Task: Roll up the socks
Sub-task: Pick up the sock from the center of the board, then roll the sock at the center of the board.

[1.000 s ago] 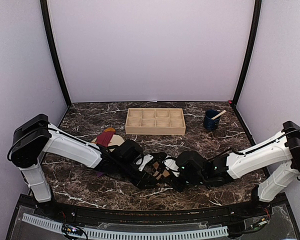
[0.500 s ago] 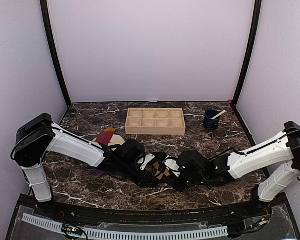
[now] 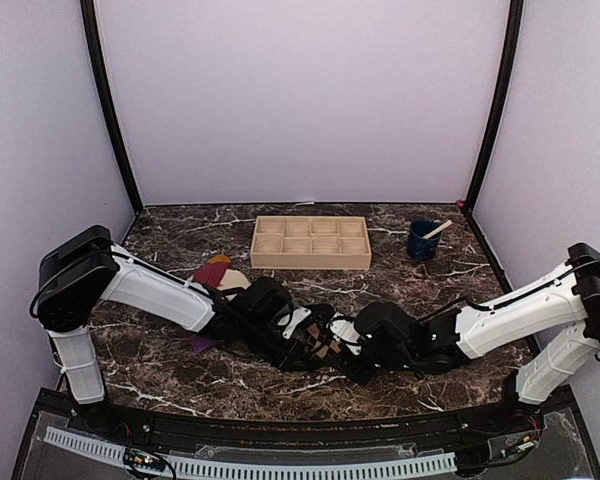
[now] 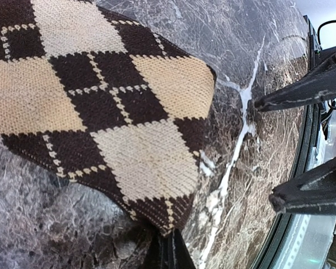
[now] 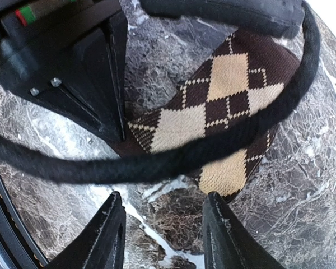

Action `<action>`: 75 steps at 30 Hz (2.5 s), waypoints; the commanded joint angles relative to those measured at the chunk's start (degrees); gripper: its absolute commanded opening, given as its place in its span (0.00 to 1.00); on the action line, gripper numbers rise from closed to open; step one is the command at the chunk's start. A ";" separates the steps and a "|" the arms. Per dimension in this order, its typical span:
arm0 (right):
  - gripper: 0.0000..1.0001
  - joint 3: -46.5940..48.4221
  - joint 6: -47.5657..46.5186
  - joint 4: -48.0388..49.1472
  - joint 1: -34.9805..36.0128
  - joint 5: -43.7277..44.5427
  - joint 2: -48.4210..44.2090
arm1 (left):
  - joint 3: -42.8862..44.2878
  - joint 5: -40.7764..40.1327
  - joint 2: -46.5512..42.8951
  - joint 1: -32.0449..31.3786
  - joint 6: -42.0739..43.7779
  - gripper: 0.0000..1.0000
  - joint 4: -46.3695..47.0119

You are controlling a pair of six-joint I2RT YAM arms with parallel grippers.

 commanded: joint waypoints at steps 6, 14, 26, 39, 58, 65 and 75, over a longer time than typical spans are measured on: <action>0.44 -2.02 -0.21 1.94 -0.46 -0.69 -2.55 | -1.41 5.60 -5.31 4.53 -0.68 0.00 -5.35; 0.45 -0.24 -3.80 0.79 -0.22 -2.86 -1.25 | -0.79 14.07 -8.62 8.50 -1.28 0.00 -10.80; 0.52 6.59 -12.77 -2.12 5.44 7.61 6.03 | -0.90 21.06 -9.49 10.73 -1.08 0.00 -13.61; 0.53 8.10 -21.98 2.61 9.87 23.26 12.22 | -2.03 24.32 -9.31 11.76 -0.77 0.00 -13.87; 0.44 9.18 -28.24 6.99 11.20 24.36 15.14 | -3.24 25.54 -9.64 12.03 0.09 0.00 -13.86; 0.25 9.44 -29.66 7.54 11.14 22.77 17.10 | -3.13 25.79 -9.83 12.03 0.11 0.00 -13.84; 0.00 9.85 -29.14 6.33 10.89 21.00 17.55 | -3.12 25.27 -10.25 12.12 0.40 0.00 -14.58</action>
